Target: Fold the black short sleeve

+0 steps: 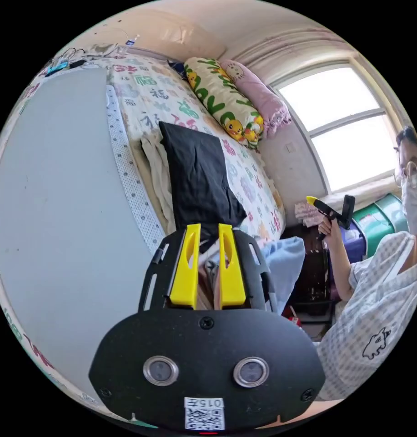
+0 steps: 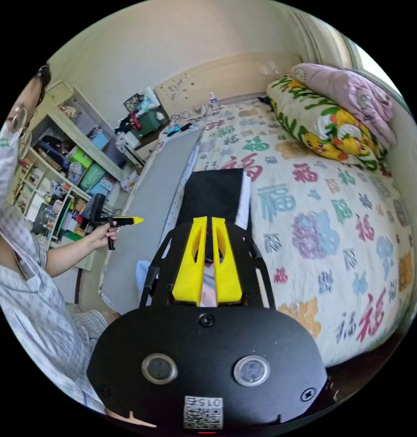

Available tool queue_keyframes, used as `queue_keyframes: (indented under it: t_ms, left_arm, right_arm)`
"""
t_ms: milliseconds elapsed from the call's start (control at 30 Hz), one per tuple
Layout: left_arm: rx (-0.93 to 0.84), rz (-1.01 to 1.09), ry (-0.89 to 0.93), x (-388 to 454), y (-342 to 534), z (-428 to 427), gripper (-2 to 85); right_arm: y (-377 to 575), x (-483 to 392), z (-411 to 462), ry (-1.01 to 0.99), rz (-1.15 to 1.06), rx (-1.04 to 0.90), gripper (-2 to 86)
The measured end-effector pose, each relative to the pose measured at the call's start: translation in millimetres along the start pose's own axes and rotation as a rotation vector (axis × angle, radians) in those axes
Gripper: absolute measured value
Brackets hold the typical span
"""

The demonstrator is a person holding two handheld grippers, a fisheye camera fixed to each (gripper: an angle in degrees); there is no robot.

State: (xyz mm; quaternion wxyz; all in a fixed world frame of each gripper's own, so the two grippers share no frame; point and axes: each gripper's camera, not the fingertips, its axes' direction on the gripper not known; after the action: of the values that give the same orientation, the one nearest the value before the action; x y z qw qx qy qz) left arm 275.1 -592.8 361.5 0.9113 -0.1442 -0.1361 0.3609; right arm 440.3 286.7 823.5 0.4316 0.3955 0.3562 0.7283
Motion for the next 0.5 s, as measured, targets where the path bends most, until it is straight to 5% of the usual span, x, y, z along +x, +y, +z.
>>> queue_keyframes:
  t_ms: [167,333,500]
  left_arm:
    - [0.036,-0.010,0.083,-2.8,-54.8,34.8,-0.1]
    - [0.040,0.014,0.103,1.4,-83.5,55.1,0.3]
    - [0.006,0.037,0.047,-12.2,-109.9,53.7,3.2]
  right_arm:
    - [-106.7,-40.7,214.5,-0.161,-0.099,-0.103,8.6]
    - [-161.2,-85.9,383.2,0.069,-0.187,-0.106,12.1]
    - [-142.8,-89.1,534.1,0.332,-0.211,-0.414,11.4]
